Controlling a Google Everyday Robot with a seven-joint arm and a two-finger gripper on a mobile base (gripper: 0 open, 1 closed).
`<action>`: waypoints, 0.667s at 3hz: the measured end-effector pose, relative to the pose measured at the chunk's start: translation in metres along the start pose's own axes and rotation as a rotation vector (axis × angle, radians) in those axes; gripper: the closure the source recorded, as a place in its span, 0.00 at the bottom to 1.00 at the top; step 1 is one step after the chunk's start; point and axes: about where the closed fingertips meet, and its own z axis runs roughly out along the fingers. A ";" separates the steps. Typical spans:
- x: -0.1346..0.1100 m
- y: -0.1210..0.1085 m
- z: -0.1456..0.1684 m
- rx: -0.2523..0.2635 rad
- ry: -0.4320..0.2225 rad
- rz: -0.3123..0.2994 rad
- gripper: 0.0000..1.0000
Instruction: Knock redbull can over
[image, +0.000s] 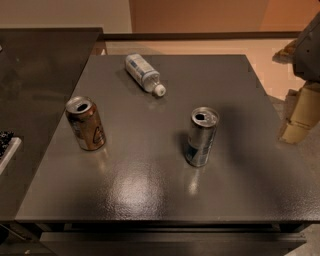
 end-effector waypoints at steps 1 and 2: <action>0.000 0.000 0.000 0.000 0.000 0.000 0.00; -0.002 -0.002 0.006 -0.015 -0.013 -0.004 0.00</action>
Offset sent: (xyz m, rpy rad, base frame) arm 0.0079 0.0047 -0.0161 0.0335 0.0494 0.0261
